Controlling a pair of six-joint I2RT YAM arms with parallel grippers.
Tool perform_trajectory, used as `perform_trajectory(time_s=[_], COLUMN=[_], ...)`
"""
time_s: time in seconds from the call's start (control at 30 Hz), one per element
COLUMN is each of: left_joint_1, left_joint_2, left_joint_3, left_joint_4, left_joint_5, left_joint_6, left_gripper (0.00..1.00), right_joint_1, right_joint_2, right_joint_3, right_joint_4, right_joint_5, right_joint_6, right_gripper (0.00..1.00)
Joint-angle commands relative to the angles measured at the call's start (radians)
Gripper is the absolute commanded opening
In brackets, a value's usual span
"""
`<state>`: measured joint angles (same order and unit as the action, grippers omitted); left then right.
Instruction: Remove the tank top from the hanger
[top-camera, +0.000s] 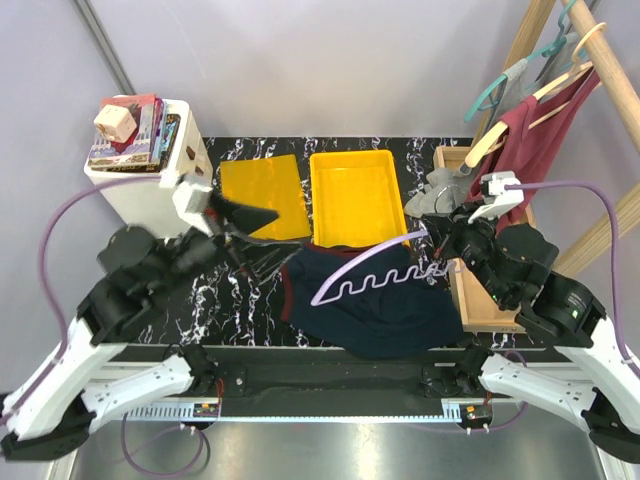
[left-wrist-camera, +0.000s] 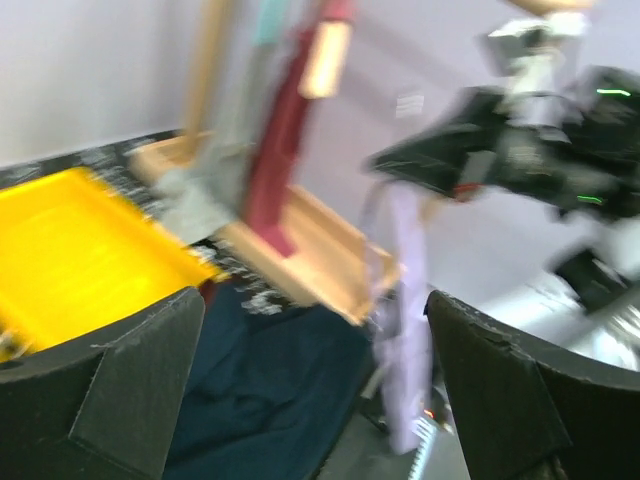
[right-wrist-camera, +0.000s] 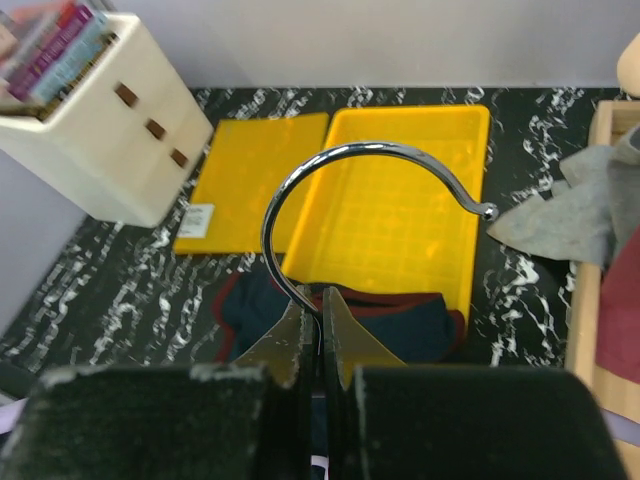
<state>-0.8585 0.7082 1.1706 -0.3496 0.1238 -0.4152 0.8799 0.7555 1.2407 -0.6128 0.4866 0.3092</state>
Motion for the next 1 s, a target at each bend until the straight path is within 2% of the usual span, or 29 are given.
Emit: perform_trajectory(time_s=[0.0,0.03,0.1,0.2,0.23,0.33,0.47,0.5,0.53,0.57,0.6,0.63,0.67,0.7,0.73,0.8,0.87,0.97], left_joint_1=[-0.028,-0.054,-0.155,-0.247,-0.260,-0.284,-0.303,-0.303,-0.303,-0.303,-0.303,-0.303,-0.303,-0.303,-0.303,-0.303,-0.303,-0.303], left_joint_2=[0.213,0.250,0.272,0.309,0.332,0.359,0.359,0.361,0.364,0.369,0.378,0.384,0.390,0.398,0.404,0.427,0.468,0.526], left_joint_3=[0.107,0.110,0.118,0.135,0.147,0.140,0.110,0.107,0.113,0.126,0.147,0.162,0.178,0.205,0.216,0.259,0.296,0.368], left_joint_4=[-0.060,-0.060,-0.066,-0.100,-0.118,-0.157,-0.157,-0.151,-0.141,-0.137,-0.132,-0.120,-0.117,-0.112,-0.091,-0.074,-0.068,-0.019], left_joint_5=[0.367,0.359,0.274,0.151,0.072,0.034,-0.036,-0.050,-0.061,-0.072,-0.087,-0.093,-0.096,-0.120,-0.121,-0.160,-0.170,-0.090], left_joint_6=[0.052,0.058,0.105,0.142,0.153,0.154,0.127,0.119,0.118,0.115,0.109,0.119,0.127,0.136,0.142,0.171,0.191,0.222], left_gripper=[0.97,0.97,0.97,0.96,0.96,0.90,0.56,0.37,0.21,0.01,0.00,0.00,0.00,0.00,0.00,0.00,0.00,0.00], right_joint_1=[0.002,0.002,0.002,0.002,0.004,0.004,0.002,0.002,0.002,0.002,0.002,0.001,0.002,0.002,0.002,0.002,0.002,0.002], right_joint_2=[0.022,0.024,0.031,0.025,0.016,-0.005,-0.028,-0.033,-0.039,-0.042,-0.042,-0.047,-0.050,-0.059,-0.067,-0.097,-0.122,-0.160], right_joint_3=[0.057,0.062,0.075,0.092,0.097,0.106,0.118,0.118,0.123,0.128,0.137,0.163,0.180,0.198,0.242,0.288,0.364,0.472], right_joint_4=[-0.062,-0.065,-0.082,-0.099,-0.102,-0.113,-0.133,-0.131,-0.134,-0.139,-0.149,-0.162,-0.172,-0.194,-0.202,-0.214,-0.212,-0.197], right_joint_5=[0.049,0.052,0.063,0.069,0.060,0.060,0.040,0.029,0.006,-0.005,-0.026,-0.037,-0.048,-0.068,-0.080,-0.104,-0.108,-0.123], right_joint_6=[-0.042,-0.042,-0.041,-0.038,-0.036,-0.030,-0.018,-0.015,-0.010,-0.007,-0.004,-0.002,0.004,0.014,0.021,0.027,0.028,0.015], right_gripper=[0.00,0.00,0.00,0.00,0.00,0.00,0.00,0.00,0.01,0.08,0.29,0.45,0.57,0.75,0.86,0.99,1.00,1.00])
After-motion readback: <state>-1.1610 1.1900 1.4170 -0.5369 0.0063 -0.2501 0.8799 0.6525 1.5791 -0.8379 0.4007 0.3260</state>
